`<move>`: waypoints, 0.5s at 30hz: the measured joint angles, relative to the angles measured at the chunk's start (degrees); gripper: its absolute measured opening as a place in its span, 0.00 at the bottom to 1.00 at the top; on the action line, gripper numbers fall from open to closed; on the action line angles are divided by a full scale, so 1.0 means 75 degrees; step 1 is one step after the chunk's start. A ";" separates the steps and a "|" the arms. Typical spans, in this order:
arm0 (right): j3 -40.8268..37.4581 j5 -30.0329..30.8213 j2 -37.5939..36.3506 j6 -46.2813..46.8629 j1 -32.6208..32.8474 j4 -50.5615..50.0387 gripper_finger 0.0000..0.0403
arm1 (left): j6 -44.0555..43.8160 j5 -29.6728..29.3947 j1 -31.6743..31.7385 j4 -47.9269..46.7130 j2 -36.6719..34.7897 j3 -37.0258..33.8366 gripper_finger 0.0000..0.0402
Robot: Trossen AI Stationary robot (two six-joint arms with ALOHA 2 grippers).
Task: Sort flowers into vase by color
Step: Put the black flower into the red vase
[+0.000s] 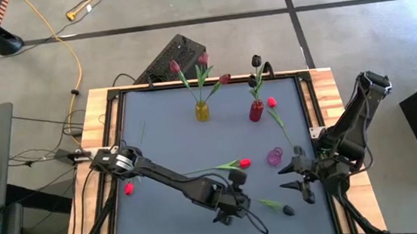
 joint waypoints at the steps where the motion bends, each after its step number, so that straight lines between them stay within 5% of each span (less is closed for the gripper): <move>1: 0.0000 0.0074 -0.0033 -0.0107 -0.0007 0.0004 0.59 | 0.0037 0.0030 -0.0018 -0.0135 -0.0043 -0.0003 0.00; 10: 0.0000 0.0604 -0.0074 -0.0627 -0.0015 -0.0003 0.59 | 0.0518 0.1283 -0.0162 0.0048 -0.0754 -0.0036 0.00; 15: 0.0000 0.0633 -0.0074 -0.0976 -0.0003 -0.0024 0.59 | 0.0587 0.1797 -0.0136 0.1691 -0.1756 -0.1253 0.00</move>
